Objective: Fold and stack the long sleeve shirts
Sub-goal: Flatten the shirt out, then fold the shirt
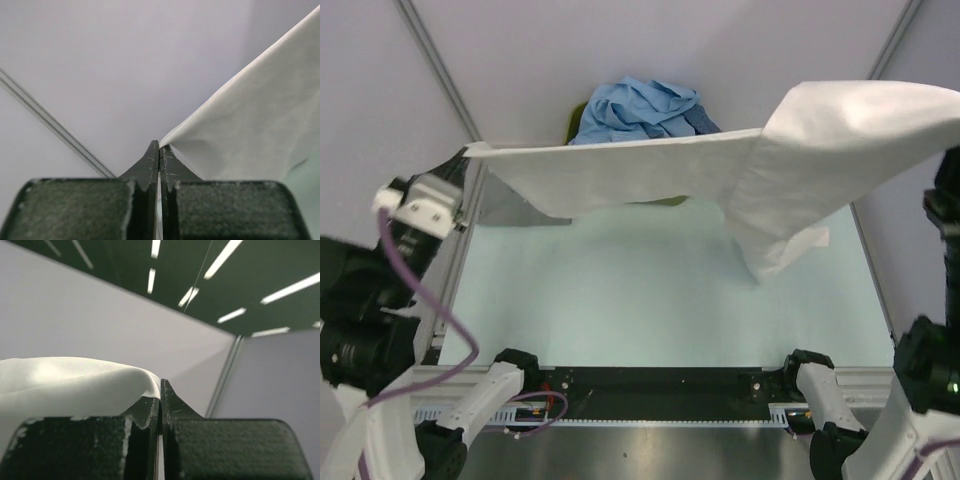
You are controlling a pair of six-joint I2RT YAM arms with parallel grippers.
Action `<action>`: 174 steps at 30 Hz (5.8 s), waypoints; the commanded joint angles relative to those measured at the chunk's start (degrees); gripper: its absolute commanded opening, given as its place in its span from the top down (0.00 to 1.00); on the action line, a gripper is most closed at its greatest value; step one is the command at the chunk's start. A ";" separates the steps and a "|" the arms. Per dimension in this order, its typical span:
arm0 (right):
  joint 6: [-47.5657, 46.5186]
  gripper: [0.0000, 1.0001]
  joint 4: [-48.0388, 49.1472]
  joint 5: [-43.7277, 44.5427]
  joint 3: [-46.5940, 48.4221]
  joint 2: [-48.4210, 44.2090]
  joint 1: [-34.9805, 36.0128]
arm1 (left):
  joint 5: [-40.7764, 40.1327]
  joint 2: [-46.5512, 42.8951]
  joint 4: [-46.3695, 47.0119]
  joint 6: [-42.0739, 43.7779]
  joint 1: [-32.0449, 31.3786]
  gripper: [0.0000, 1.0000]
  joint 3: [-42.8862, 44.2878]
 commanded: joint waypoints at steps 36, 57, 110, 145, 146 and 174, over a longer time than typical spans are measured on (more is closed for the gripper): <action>-19.39 1.00 12.72 -11.33 -45.20 35.02 15.56 | -0.45 37.39 32.25 12.75 1.71 1.00 -48.43; -17.88 0.31 -44.08 -9.90 5.81 69.26 6.79 | -2.05 56.33 17.83 9.50 8.48 0.68 -21.60; -16.56 1.00 -58.29 -8.78 -28.21 59.31 5.72 | 21.24 68.96 14.49 16.78 13.58 0.31 -4.83; -22.55 1.00 -74.73 -30.05 -12.12 36.81 5.54 | 28.29 67.48 3.41 23.74 17.71 0.92 -3.32; -22.28 1.00 -74.56 -30.14 -12.30 36.72 5.80 | 27.06 67.57 4.45 22.69 17.80 0.82 -3.75; -16.49 1.00 -75.61 -30.93 -5.80 33.38 6.69 | 34.08 76.79 2.10 17.66 21.05 0.51 3.18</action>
